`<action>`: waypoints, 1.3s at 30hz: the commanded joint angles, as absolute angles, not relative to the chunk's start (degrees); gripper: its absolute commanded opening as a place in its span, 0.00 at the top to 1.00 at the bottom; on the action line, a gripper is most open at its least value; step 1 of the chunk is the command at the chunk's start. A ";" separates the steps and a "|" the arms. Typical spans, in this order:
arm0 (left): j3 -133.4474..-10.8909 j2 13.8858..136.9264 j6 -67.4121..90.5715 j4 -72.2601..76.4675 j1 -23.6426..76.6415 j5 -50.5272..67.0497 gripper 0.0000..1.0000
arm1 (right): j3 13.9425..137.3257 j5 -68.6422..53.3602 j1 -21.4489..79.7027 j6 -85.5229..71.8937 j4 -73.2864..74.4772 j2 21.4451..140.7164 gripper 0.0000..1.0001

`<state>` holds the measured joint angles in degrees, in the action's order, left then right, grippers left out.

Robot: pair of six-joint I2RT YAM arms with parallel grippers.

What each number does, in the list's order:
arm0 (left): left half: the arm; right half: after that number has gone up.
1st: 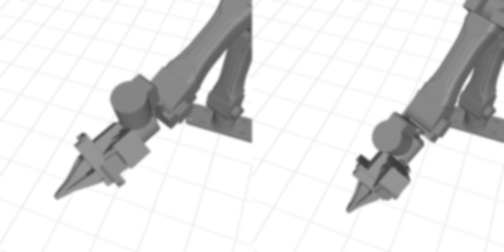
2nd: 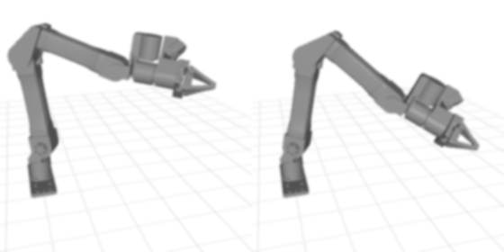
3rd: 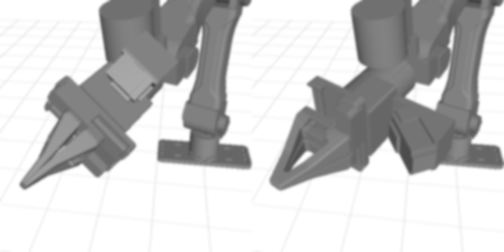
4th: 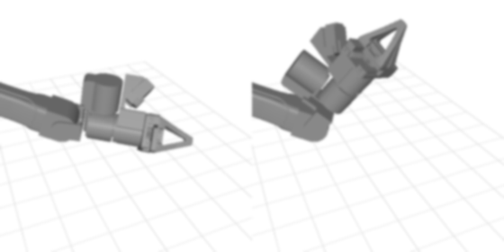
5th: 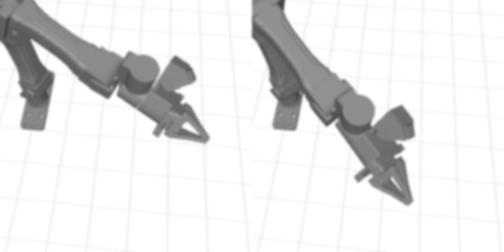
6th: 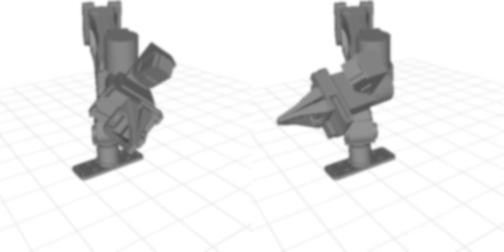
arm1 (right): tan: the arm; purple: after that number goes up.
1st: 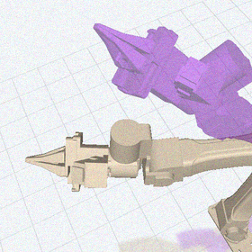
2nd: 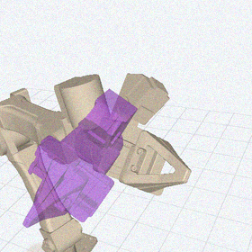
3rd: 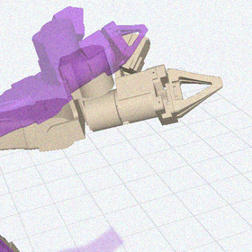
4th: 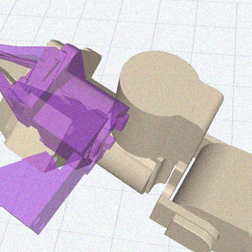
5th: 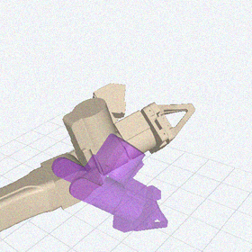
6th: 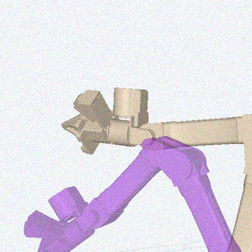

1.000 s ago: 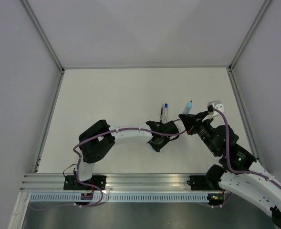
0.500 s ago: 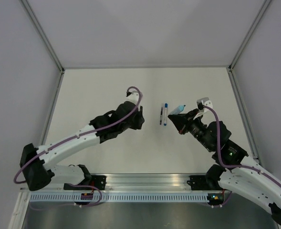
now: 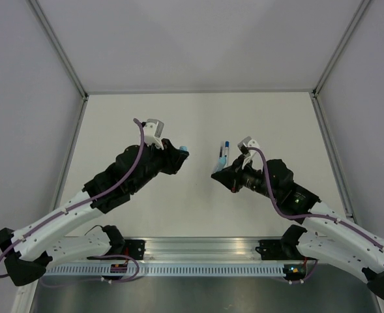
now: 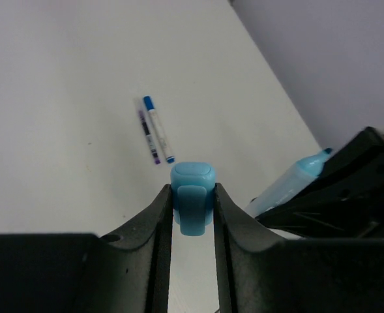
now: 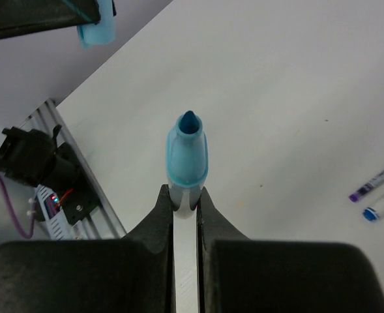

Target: Insert the pens into the pen caps

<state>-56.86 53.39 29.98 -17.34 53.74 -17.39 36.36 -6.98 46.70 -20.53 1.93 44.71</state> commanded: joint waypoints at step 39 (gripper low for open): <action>-51.59 58.18 23.64 -6.32 54.05 1.49 0.98 | 38.32 -17.76 51.15 -22.50 -8.53 59.24 1.00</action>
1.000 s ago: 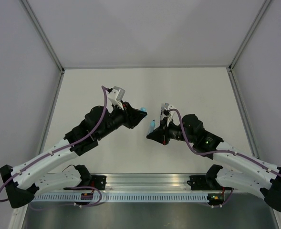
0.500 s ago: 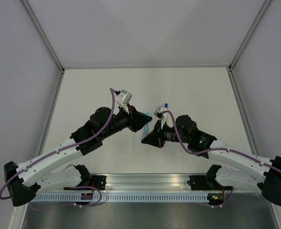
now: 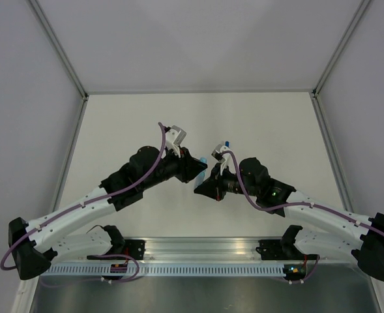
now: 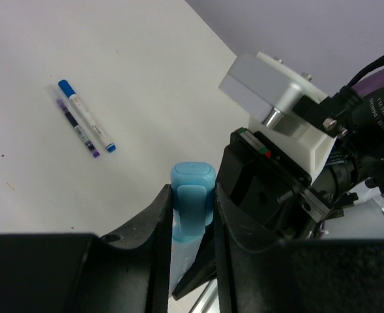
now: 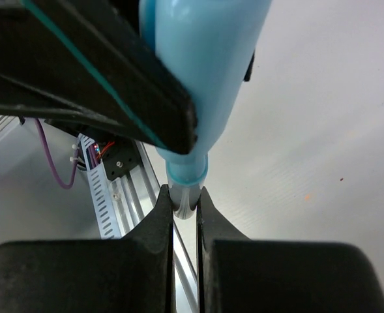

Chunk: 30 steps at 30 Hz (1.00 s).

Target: Insert the pens into the pen caps

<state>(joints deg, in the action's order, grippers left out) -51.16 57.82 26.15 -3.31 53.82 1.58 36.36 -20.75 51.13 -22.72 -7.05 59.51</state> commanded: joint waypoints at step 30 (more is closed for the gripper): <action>-53.26 64.16 21.88 -10.99 54.93 2.20 0.61 | 40.87 -9.14 51.85 -18.72 -2.46 59.41 1.00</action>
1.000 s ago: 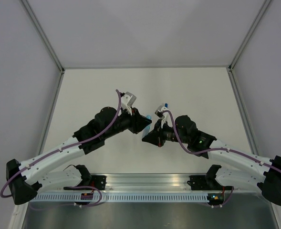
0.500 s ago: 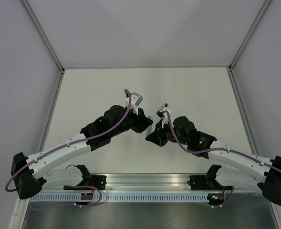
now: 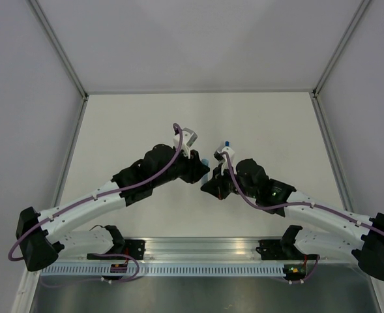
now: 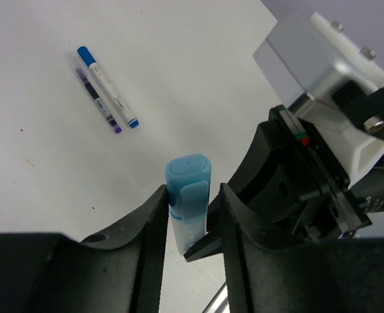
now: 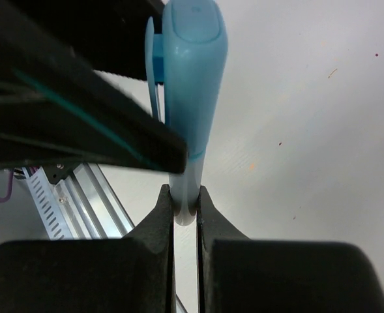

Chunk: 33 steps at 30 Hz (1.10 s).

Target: Insert the pens into the pen caps

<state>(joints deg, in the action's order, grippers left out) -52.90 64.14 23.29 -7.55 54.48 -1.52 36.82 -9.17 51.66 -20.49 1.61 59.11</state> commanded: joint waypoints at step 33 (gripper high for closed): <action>-46.58 49.04 19.86 -6.24 54.93 21.88 0.39 | 39.73 -31.38 53.00 -16.61 -6.59 51.77 1.00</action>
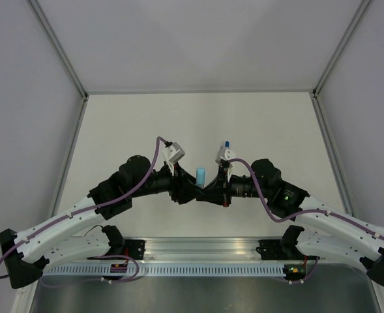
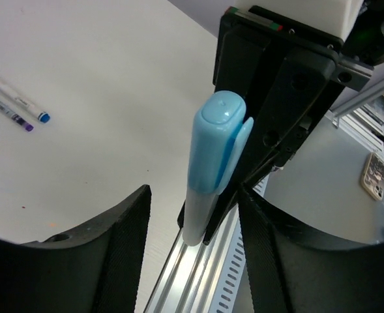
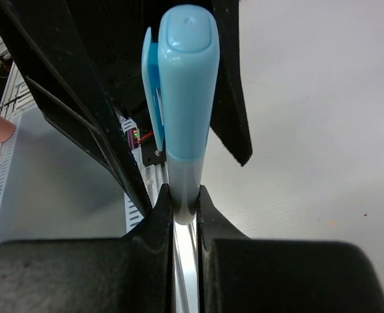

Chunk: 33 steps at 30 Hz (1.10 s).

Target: Insert the pens into the pen caps

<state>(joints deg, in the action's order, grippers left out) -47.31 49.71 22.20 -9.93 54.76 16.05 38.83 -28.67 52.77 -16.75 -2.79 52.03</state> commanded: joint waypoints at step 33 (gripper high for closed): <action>-37.09 42.54 29.18 11.16 54.84 25.83 0.56 | 38.23 -41.83 53.00 -17.67 -11.07 51.33 1.00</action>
<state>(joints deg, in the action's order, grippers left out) -38.02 42.35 27.51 6.44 54.76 24.23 38.59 -39.29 52.77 -17.39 -6.96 51.79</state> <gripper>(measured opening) 0.450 0.088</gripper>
